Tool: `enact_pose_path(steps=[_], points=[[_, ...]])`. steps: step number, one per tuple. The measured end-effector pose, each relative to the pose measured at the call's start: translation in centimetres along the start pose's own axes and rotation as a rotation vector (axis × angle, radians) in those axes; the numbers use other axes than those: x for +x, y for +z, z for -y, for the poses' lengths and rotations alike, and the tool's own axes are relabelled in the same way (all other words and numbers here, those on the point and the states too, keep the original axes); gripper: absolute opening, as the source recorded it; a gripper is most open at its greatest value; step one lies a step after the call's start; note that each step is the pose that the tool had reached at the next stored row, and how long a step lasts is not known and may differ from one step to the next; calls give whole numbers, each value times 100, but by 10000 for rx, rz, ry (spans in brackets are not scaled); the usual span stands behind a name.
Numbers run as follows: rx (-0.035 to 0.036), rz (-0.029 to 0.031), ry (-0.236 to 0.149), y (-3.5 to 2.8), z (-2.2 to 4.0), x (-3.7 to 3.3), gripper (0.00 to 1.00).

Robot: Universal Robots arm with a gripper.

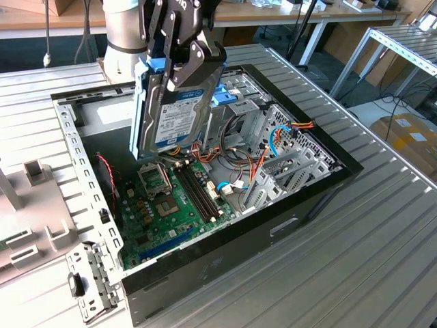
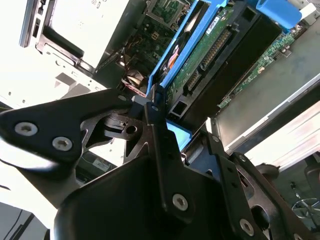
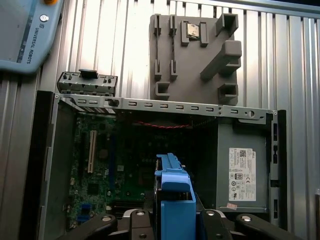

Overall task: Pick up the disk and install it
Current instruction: 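Pick up the disk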

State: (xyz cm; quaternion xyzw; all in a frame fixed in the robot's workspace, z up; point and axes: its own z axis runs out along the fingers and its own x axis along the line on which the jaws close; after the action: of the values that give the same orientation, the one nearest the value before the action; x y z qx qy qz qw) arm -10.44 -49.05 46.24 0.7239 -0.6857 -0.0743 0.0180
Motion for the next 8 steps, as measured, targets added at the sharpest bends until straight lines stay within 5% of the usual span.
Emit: enact_pose_path(steps=[8], points=[[0, -1, 0, -6, 1, 81, 37]])
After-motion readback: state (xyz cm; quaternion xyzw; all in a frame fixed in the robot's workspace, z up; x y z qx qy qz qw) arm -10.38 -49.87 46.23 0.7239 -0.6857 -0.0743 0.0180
